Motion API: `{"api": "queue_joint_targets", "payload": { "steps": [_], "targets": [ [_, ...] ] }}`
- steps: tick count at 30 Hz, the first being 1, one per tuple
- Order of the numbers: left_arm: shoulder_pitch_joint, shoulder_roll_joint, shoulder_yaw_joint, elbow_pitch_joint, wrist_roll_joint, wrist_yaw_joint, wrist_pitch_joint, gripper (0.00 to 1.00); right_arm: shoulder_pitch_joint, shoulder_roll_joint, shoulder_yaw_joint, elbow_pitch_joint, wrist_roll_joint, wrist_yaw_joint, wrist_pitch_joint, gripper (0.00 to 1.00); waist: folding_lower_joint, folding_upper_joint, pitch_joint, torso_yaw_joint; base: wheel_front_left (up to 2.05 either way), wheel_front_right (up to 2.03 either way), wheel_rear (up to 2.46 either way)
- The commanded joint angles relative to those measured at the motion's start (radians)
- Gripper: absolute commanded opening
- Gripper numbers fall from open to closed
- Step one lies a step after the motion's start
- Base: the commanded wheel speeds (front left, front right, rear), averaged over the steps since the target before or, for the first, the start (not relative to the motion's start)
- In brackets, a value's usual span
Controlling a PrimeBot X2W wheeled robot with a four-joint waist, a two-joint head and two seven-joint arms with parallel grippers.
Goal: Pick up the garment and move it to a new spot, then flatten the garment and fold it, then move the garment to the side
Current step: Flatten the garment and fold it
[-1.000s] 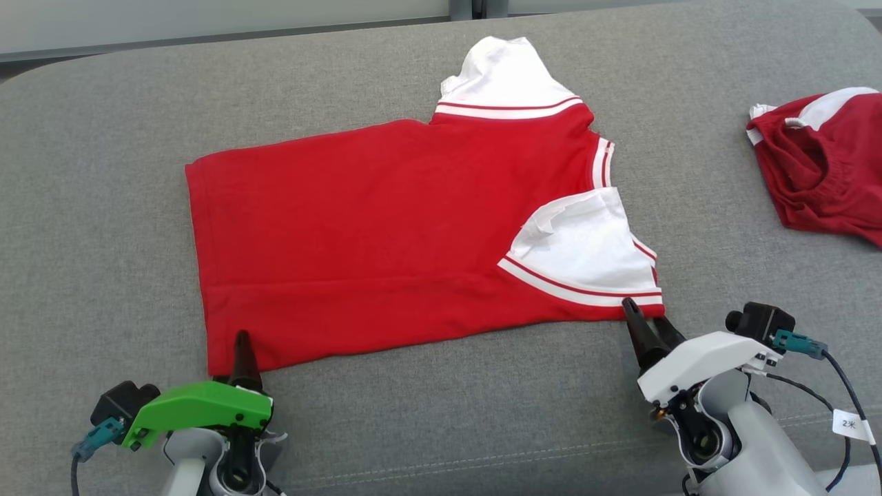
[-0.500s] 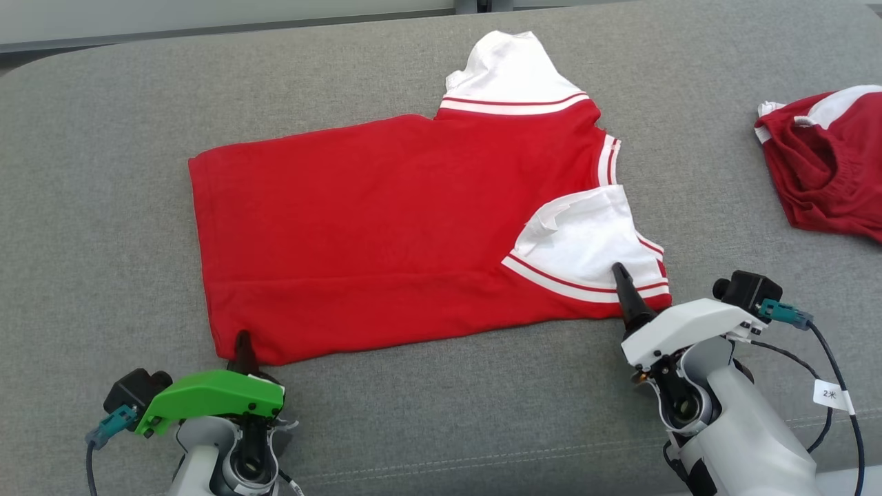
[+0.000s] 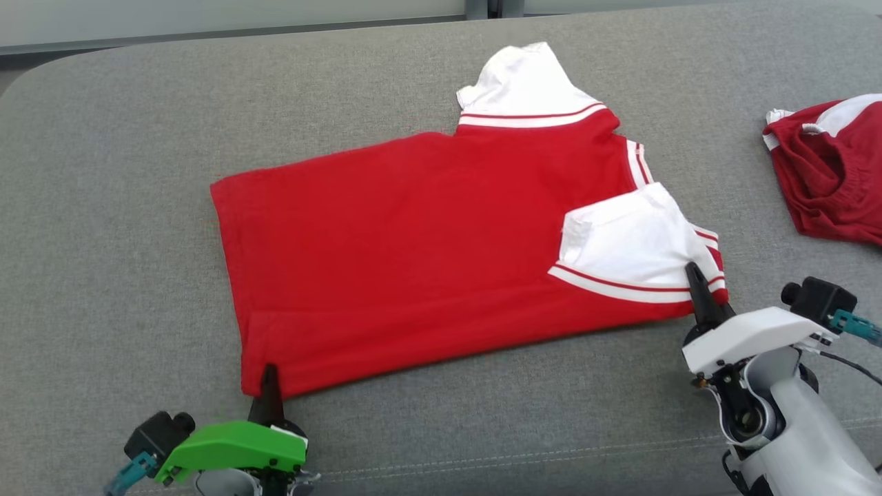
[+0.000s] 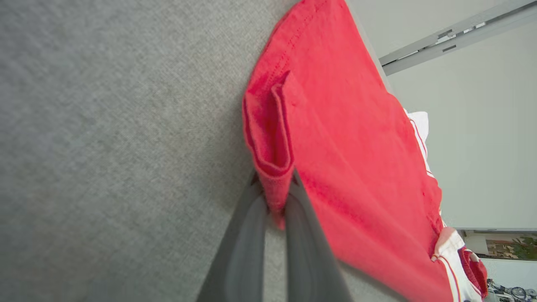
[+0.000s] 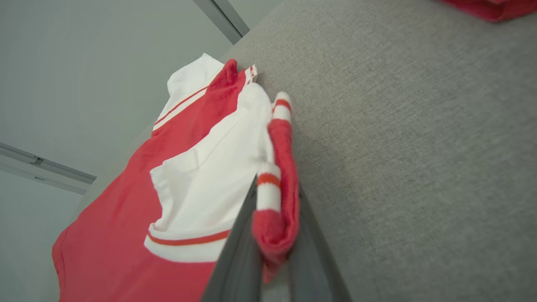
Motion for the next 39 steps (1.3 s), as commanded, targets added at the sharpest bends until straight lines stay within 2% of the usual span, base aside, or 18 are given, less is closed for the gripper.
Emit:
{"api": "queue_joint_targets", "payload": {
  "steps": [1, 8, 15, 16, 17, 18, 19, 24, 31, 36, 39],
  "targets": [
    [0.04, 0.004, -0.004, -0.027, 0.004, 0.013, 0.0, 0.0, 0.035, -0.016, -0.016, -0.013, -0.002, -0.001, 0.0, 0.0, 0.0, 0.0, 0.001, 0.001, 0.0, 0.0, 0.0],
    [0.134, 0.005, -0.041, -0.11, 0.015, 0.045, 0.02, 0.0, 0.127, -0.019, -0.042, -0.059, 0.007, -0.001, 0.026, 0.0, 0.0, 0.0, 0.004, 0.007, 0.0, 0.0, 0.0],
    [0.153, 0.031, -0.047, -0.115, 0.045, 0.082, 0.018, 0.0, 0.183, 0.002, -0.076, -0.058, -0.02, -0.001, 0.041, 0.0, 0.0, 0.0, -0.001, 0.005, 0.0, 0.0, 0.0],
    [0.15, 0.034, -0.047, -0.111, 0.049, 0.087, 0.019, 0.06, 0.185, 0.004, -0.078, -0.052, -0.03, -0.001, 0.044, 0.17, 0.0, 0.0, -0.001, 0.004, 0.0, 0.0, 0.0],
    [0.148, 0.037, -0.048, -0.107, 0.053, 0.091, 0.02, 0.44, 0.185, 0.006, -0.082, -0.048, -0.038, -0.002, 0.043, 0.48, 0.0, 0.0, -0.002, 0.003, 0.0, 0.0, 0.0],
    [0.146, 0.039, -0.048, -0.105, 0.055, 0.095, 0.018, 1.0, 0.185, 0.006, -0.086, -0.045, -0.045, -0.001, 0.042, 0.91, 0.0, 0.0, -0.002, 0.002, 0.0, 0.0, 0.0],
    [0.146, 0.04, -0.046, -0.104, 0.056, 0.096, 0.016, 1.0, 0.186, 0.006, -0.094, -0.041, -0.054, -0.001, 0.037, 1.0, 0.0, 0.0, -0.003, 0.002, 0.0, 0.0, 0.0],
    [0.16, 0.062, -0.038, -0.114, 0.065, 0.107, 0.012, 1.0, 0.221, -0.011, -0.138, -0.062, -0.092, -0.001, 0.043, 1.0, 0.0, 0.0, -0.01, 0.008, 0.0, 0.0, 0.0],
    [0.15, 0.128, -0.023, -0.194, 0.105, 0.139, 0.008, 1.0, 0.256, -0.043, -0.219, -0.181, -0.148, -0.001, 0.074, 1.0, 0.0, 0.0, -0.019, 0.001, 0.0, 0.0, 0.0],
    [0.055, 0.194, -0.045, -0.243, 0.169, 0.165, 0.046, 1.0, 0.206, -0.032, -0.239, -0.3, -0.216, -0.001, 0.146, 1.0, 0.0, 0.0, -0.015, -0.005, 0.0, 0.0, 0.0],
    [-0.03, 0.213, -0.067, -0.236, 0.197, 0.17, 0.083, 1.0, 0.164, -0.027, -0.229, -0.34, -0.25, -0.001, 0.191, 1.0, 0.0, 0.0, -0.001, -0.004, 0.0, 0.0, 0.0]
  ]
}}
